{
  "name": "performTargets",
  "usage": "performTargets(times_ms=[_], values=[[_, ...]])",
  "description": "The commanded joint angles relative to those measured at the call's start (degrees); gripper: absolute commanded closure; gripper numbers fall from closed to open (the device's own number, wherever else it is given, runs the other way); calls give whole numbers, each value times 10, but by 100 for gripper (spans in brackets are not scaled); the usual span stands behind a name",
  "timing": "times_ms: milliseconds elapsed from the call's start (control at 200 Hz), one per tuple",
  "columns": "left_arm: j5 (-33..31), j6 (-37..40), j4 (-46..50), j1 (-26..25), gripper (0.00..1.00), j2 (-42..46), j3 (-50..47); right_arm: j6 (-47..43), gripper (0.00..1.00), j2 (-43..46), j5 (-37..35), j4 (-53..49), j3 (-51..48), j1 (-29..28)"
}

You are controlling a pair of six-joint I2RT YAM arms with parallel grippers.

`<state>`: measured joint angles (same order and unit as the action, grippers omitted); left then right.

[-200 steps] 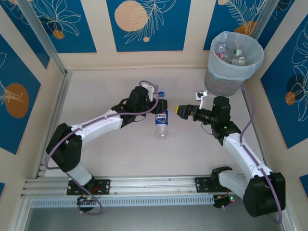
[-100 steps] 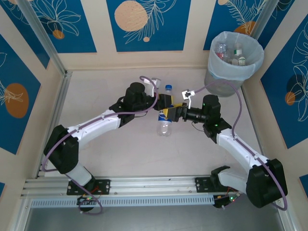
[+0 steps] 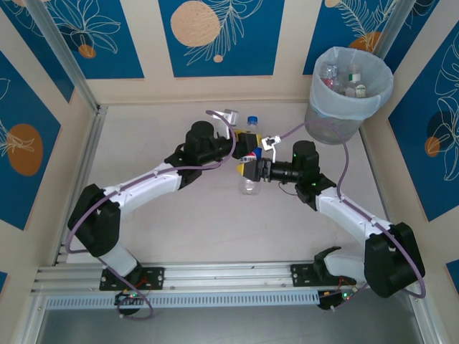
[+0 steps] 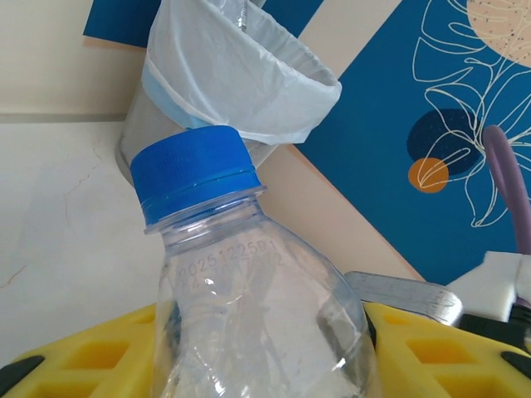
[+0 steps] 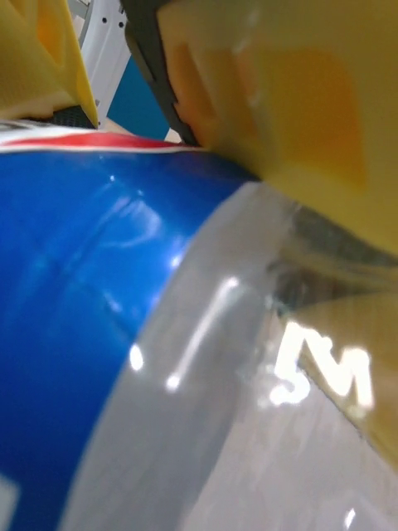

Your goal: Put the plastic bottles in the bin

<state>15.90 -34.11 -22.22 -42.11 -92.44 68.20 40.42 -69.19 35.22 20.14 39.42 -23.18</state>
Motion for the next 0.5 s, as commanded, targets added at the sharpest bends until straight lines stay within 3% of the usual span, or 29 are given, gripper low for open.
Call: performTargets(times_ms=[0, 235, 495], values=[[4, 5, -41, 4, 48, 2, 1, -4, 34, -12, 25, -1, 20, 3], [19, 7, 4, 5, 40, 8, 18, -31, 53, -26, 35, -33, 41, 7], [94, -47, -4, 23, 9, 18, 26, -46, 60, -25, 15, -53, 41, 10]])
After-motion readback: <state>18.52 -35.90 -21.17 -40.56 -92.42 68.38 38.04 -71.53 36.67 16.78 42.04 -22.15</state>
